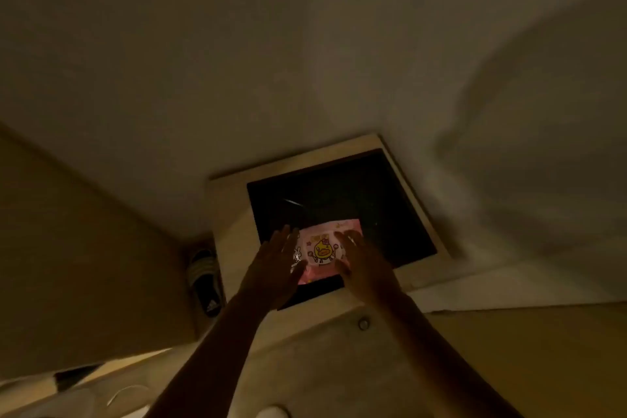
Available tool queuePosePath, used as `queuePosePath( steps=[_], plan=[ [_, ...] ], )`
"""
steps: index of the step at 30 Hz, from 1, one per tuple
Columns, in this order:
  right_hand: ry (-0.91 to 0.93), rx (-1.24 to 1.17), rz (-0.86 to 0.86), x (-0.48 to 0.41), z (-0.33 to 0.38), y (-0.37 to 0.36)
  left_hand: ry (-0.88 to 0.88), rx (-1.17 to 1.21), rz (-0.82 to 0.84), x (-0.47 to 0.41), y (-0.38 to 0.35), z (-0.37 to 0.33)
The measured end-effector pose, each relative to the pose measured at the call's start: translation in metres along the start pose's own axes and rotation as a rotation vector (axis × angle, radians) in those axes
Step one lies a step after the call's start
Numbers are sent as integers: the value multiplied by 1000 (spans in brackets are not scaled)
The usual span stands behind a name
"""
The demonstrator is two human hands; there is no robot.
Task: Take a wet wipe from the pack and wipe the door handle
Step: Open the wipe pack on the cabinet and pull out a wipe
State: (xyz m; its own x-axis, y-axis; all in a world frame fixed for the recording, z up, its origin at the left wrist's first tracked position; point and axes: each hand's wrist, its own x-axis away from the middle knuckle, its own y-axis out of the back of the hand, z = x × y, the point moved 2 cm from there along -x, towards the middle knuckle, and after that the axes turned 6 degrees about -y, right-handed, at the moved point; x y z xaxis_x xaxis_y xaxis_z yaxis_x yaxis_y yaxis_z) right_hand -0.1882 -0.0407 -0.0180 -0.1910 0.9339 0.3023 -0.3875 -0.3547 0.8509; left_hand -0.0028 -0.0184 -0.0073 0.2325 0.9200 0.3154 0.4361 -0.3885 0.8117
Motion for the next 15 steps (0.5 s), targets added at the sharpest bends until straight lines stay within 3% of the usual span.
queuePosePath(
  steps=[7,15],
  plan=[
    [161,169,127,-49,-24,-50,-100,-55,-4,-37,-56,41],
    [356,289,27,-52,-34,-51,-67,-23,-80,-42,-77,48]
  ],
)
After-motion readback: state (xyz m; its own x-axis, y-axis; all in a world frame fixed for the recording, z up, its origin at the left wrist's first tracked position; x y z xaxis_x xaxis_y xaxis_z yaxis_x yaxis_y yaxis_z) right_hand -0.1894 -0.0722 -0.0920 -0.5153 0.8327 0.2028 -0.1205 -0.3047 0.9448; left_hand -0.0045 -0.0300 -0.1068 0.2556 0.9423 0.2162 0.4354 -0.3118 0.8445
